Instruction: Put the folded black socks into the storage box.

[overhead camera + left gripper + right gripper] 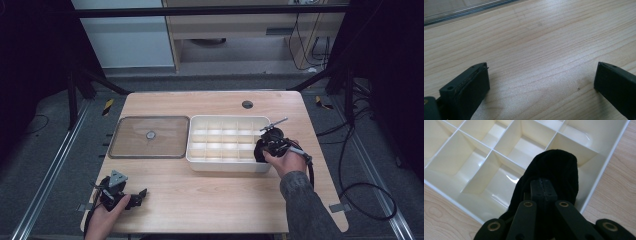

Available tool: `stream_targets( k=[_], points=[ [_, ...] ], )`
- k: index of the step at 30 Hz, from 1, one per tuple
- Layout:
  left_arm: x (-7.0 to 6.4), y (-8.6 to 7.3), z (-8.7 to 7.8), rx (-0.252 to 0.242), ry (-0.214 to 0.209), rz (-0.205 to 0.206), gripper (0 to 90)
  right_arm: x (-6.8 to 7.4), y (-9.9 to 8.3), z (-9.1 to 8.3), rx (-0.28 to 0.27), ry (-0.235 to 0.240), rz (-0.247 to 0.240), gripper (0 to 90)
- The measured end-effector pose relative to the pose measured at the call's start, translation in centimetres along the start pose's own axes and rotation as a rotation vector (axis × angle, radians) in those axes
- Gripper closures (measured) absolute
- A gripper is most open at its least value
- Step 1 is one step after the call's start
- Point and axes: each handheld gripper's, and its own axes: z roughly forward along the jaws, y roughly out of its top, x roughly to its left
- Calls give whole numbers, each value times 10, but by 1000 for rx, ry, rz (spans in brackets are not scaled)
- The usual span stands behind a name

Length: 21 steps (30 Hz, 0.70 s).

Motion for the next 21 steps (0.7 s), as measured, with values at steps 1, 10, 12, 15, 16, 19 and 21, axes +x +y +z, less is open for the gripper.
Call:
stream_targets(
  k=[1, 10, 12, 15, 16, 19, 21],
  points=[
    [0, 0, 0, 0, 0, 0, 0, 0, -1, 0, 1, 4, -1, 900],
    [0, 0, 0, 0, 0, -1, 0, 2, -2, 1, 13, -6, -16, 900],
    [0, 0, 0, 0, 0, 0, 0, 3, -4, 1, 17, -5, -17, 900],
    [0, 0, 0, 0, -1, -4, 0, 3, -4, 2, 17, -7, -17, 900],
    [0, 0, 0, 0, 0, 0, 0, 3, -4, 2, 18, -7, -16, 900],
    [-1, 0, 0, -1, -2, -4, 0, 4, -5, 2, 25, -8, -22, 900],
    [-1, 0, 0, -2, -2, -5, 0, 4, -5, 3, 31, -8, -23, 900]
  ],
)
